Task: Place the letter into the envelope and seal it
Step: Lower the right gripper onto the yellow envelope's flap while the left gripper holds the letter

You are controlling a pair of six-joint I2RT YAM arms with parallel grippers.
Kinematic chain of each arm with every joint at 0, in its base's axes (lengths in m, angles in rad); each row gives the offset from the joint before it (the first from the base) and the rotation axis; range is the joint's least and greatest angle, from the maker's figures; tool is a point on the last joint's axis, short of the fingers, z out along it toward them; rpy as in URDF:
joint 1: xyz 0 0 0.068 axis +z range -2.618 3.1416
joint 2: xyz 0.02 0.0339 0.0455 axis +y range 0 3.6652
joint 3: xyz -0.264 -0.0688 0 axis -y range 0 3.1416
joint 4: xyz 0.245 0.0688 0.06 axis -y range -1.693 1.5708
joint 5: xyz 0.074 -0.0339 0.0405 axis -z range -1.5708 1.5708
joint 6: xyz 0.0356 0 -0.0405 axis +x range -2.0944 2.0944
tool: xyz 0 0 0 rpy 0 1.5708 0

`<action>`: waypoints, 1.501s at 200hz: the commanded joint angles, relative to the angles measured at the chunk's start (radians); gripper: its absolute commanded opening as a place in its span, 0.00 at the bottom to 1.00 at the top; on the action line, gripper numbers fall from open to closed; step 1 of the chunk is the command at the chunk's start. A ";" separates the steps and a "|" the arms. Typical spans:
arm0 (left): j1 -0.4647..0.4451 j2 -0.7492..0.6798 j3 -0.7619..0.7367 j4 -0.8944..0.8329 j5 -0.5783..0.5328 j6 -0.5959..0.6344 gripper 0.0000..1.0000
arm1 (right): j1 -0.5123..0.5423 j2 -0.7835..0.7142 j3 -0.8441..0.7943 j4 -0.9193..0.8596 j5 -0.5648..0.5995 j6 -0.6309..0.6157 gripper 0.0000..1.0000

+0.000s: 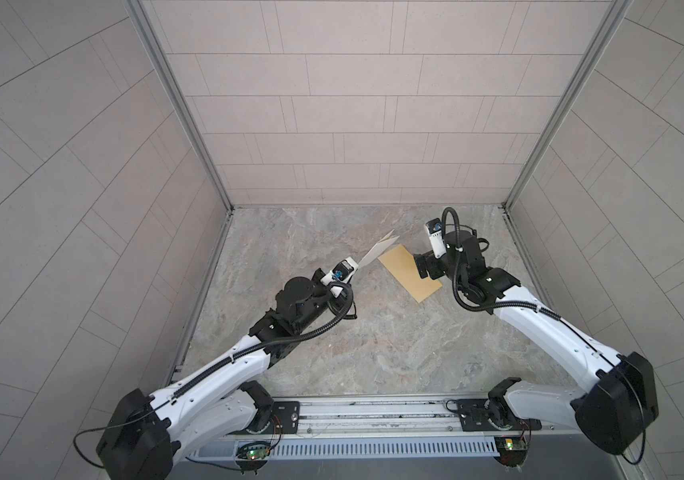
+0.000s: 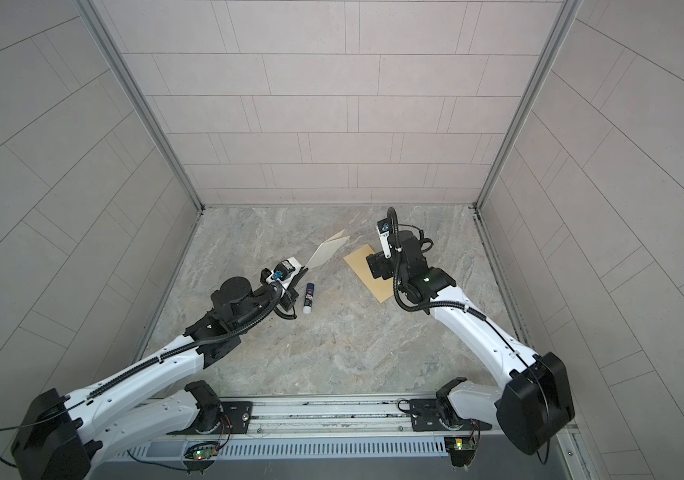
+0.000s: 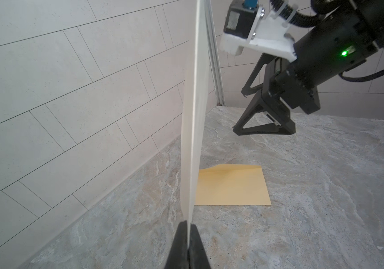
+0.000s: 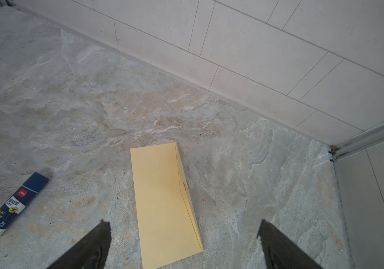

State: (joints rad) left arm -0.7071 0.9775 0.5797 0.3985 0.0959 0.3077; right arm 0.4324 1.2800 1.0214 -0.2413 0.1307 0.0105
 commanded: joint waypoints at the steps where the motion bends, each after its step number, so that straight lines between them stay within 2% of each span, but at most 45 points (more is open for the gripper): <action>1: 0.005 -0.008 0.006 0.045 -0.022 0.007 0.00 | -0.011 0.057 0.043 -0.015 0.035 0.035 0.99; 16: 0.007 -0.009 0.004 0.046 -0.028 0.008 0.00 | -0.015 0.106 0.062 -0.017 0.038 0.029 0.99; 33: 0.008 -0.008 0.004 0.048 -0.030 0.007 0.00 | -0.018 0.159 0.083 -0.018 0.039 0.014 0.95; 47: 0.008 -0.010 0.003 0.049 -0.035 0.008 0.00 | -0.023 0.205 0.105 -0.023 0.037 0.005 0.87; 106: 0.010 -0.012 0.002 0.051 -0.053 0.008 0.00 | -0.066 0.397 0.205 -0.060 0.012 -0.008 0.75; 168: 0.012 -0.013 0.002 0.053 -0.042 0.004 0.00 | -0.070 0.588 0.349 -0.185 -0.003 -0.013 0.71; 190: 0.012 -0.017 0.002 0.054 -0.039 0.001 0.00 | -0.070 0.658 0.418 -0.254 0.014 -0.003 0.67; 242: 0.012 -0.017 0.002 0.051 -0.041 0.001 0.00 | -0.077 0.782 0.516 -0.331 0.033 0.035 0.52; 274: 0.014 -0.014 0.001 0.052 -0.039 0.001 0.00 | -0.077 0.818 0.551 -0.371 0.024 0.060 0.38; 300: 0.014 -0.013 0.003 0.051 -0.036 -0.001 0.00 | -0.077 0.813 0.545 -0.379 0.005 0.088 0.22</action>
State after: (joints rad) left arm -0.6998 0.9760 0.5797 0.4137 0.0551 0.3107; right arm 0.3588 2.0956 1.5528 -0.5716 0.1394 0.0502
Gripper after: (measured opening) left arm 0.055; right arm 0.284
